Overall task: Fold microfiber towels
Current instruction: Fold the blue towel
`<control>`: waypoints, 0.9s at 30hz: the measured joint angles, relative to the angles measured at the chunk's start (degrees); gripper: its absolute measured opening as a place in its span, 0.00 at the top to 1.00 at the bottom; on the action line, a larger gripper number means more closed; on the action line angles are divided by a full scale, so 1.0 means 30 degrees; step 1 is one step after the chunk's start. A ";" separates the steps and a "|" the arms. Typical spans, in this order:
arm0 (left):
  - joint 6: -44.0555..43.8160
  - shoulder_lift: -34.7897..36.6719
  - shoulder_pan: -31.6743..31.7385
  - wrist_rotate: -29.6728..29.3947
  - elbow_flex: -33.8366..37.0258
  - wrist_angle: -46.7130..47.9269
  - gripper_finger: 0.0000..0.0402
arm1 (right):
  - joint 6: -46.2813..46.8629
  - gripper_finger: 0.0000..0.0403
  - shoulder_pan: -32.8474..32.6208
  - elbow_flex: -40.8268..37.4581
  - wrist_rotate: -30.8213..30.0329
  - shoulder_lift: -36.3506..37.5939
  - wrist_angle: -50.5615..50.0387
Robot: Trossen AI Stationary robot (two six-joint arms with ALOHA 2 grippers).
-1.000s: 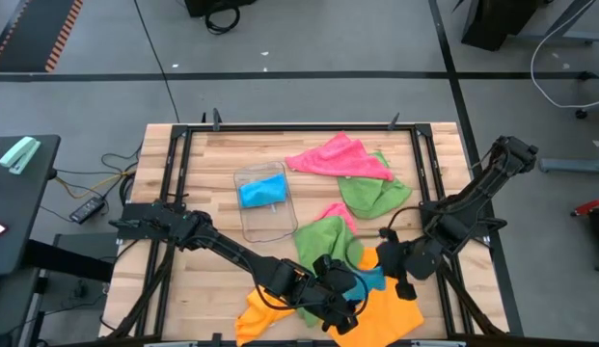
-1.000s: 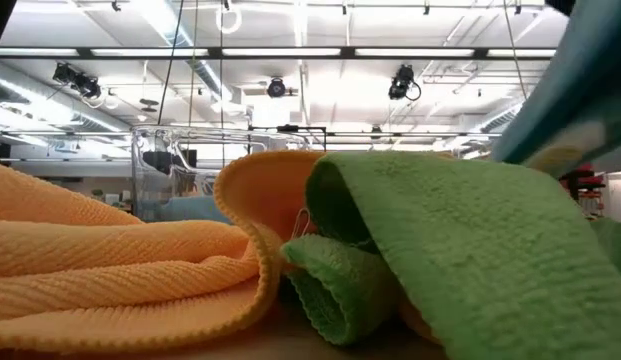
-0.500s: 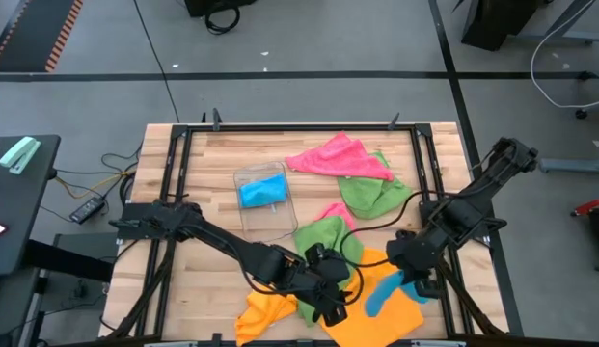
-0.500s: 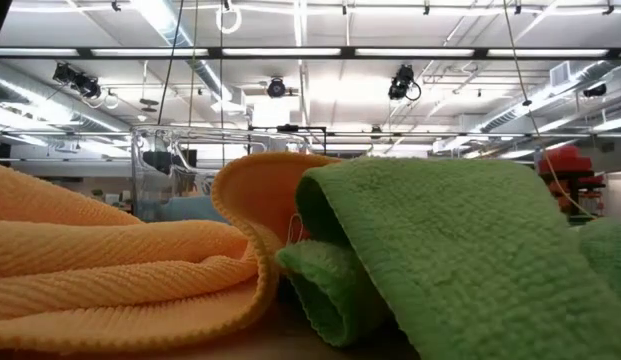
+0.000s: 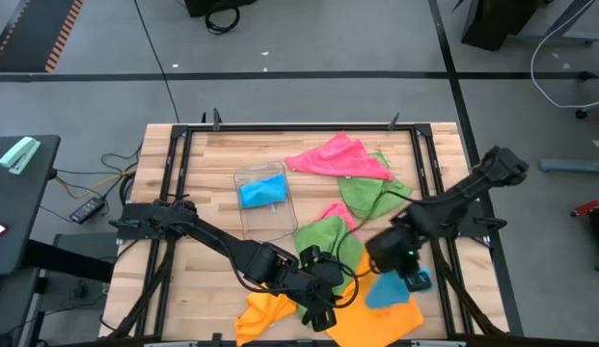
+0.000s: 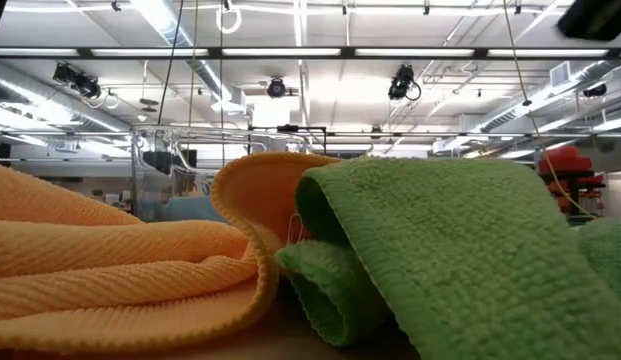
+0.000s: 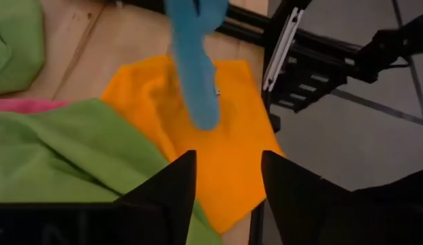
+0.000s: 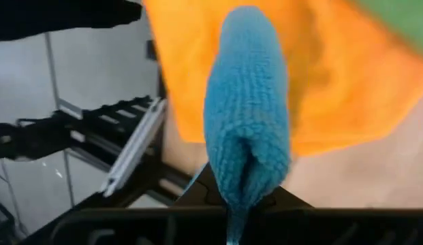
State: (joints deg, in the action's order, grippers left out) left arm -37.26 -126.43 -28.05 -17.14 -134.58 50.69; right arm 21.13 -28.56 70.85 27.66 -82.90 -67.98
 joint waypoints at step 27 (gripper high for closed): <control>-0.1955 0.0043 -0.0988 0.1513 -0.0007 0.2099 0.59 | -0.4525 0.99 0.3467 -0.0022 -0.7379 -0.3581 0.1478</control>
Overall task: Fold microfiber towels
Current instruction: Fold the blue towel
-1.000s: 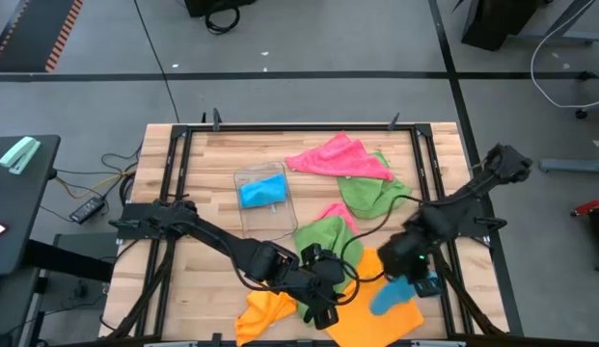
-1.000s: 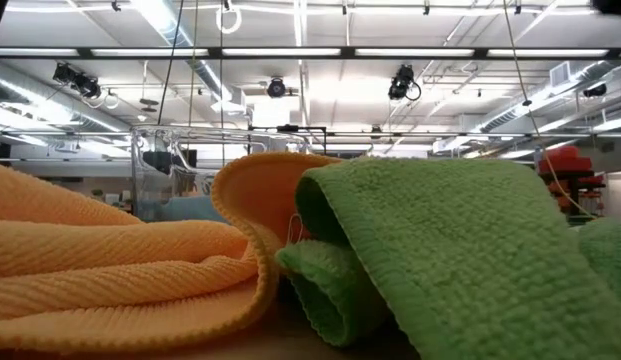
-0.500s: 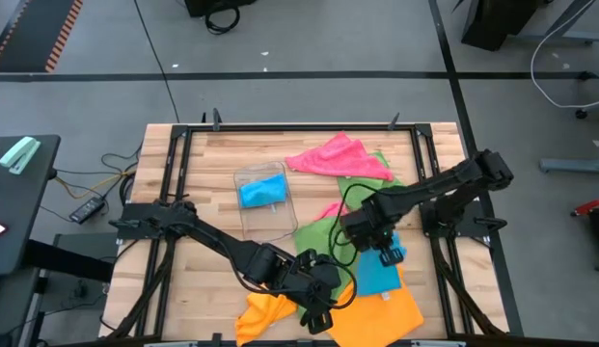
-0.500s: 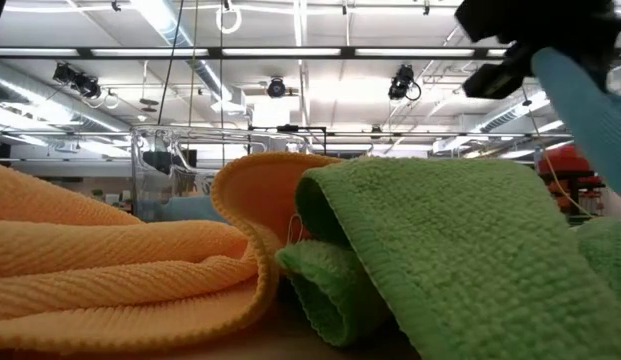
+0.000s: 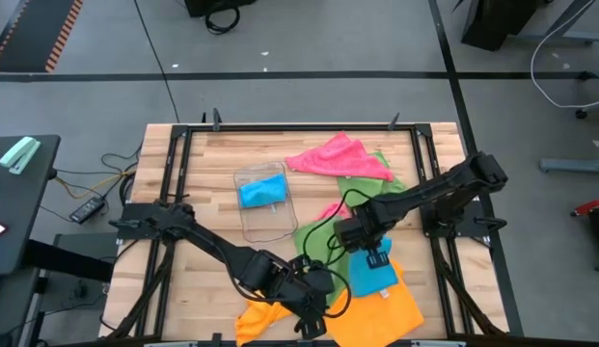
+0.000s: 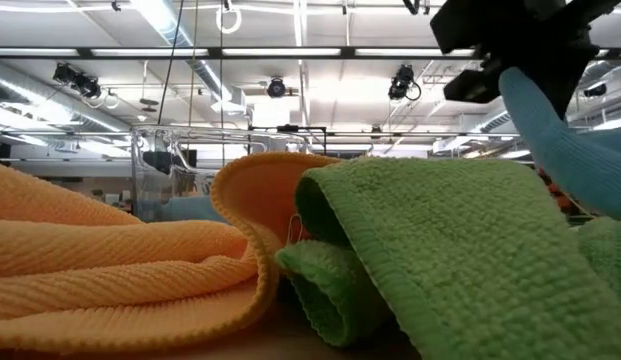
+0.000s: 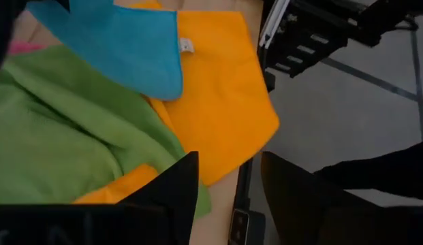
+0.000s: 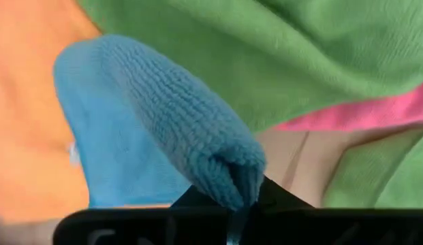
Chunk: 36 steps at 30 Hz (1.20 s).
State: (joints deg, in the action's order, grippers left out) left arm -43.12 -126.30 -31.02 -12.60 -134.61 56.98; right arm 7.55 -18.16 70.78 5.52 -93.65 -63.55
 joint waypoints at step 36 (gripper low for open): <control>-0.0889 0.0802 -0.0848 -0.0081 -0.0015 0.0605 0.73 | -0.3996 0.99 -0.7195 -0.1268 -0.4895 0.0284 0.1729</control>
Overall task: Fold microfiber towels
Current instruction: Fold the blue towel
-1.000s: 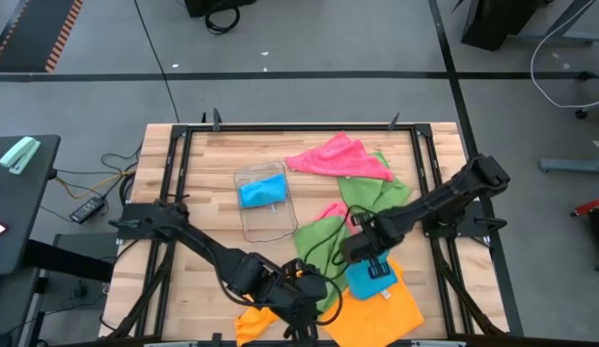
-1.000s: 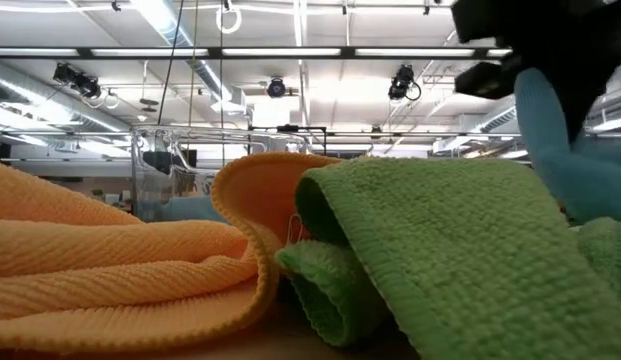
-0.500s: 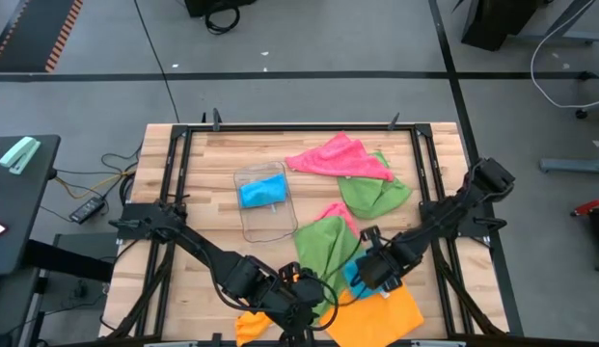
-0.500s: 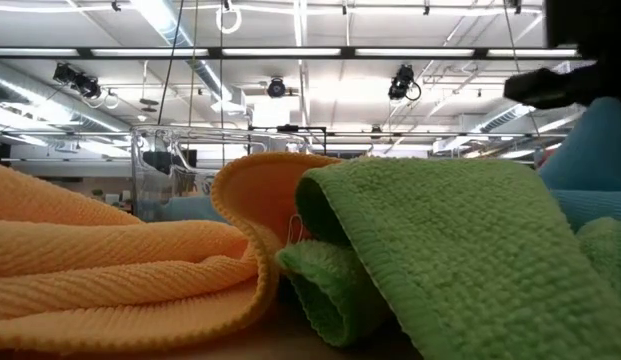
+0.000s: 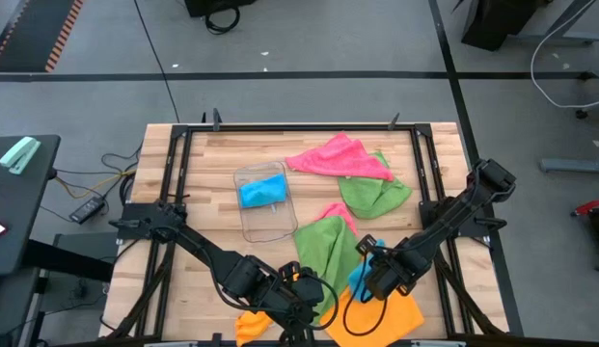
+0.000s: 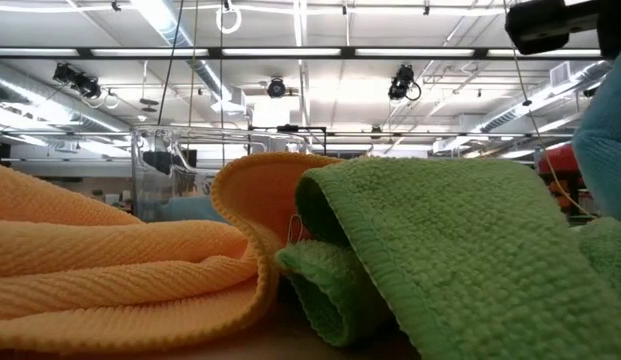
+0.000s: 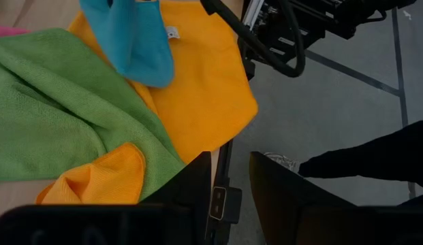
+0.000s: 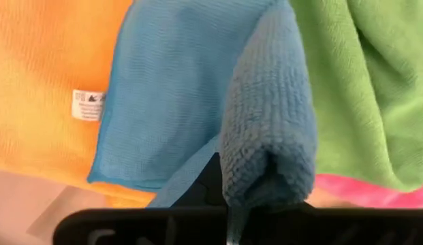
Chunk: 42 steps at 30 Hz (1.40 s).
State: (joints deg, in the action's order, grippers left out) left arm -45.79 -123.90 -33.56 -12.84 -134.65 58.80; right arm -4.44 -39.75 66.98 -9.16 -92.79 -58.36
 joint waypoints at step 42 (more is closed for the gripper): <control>-0.0833 0.0000 -0.0022 0.0313 0.0015 0.0310 0.74 | 0.4349 0.37 -0.0234 -0.0928 0.6482 0.0755 0.3817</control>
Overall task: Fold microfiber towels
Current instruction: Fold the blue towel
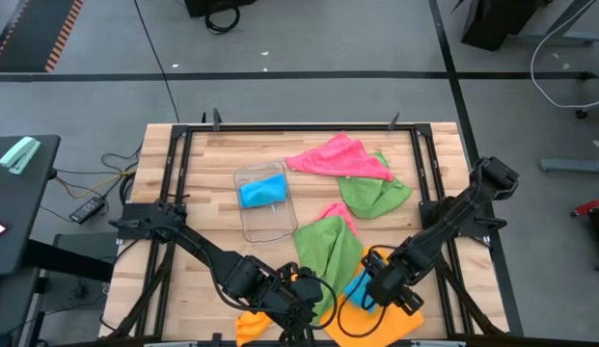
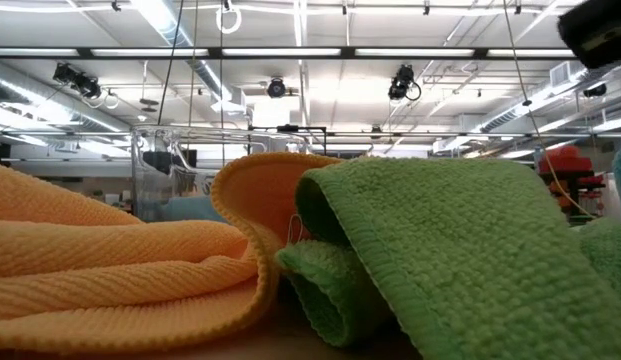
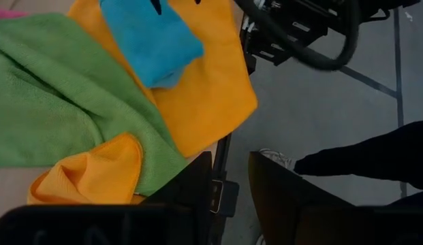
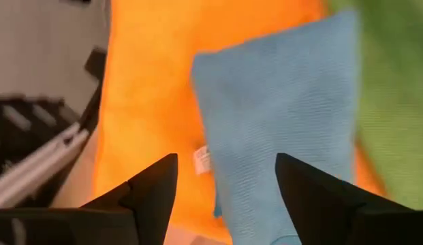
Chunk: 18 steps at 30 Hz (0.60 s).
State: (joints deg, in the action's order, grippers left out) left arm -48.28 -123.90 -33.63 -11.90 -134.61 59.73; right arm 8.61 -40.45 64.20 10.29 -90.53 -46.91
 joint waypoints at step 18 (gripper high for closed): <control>-0.0735 0.0000 0.0000 0.0000 0.0000 0.0057 0.77 | 0.2903 0.41 -0.0742 -1.1189 -0.4517 0.4508 1.6208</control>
State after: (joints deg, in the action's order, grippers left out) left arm -50.49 -123.90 -33.63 -11.90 -134.61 59.90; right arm 17.32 -42.68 30.63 -3.27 -77.01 1.71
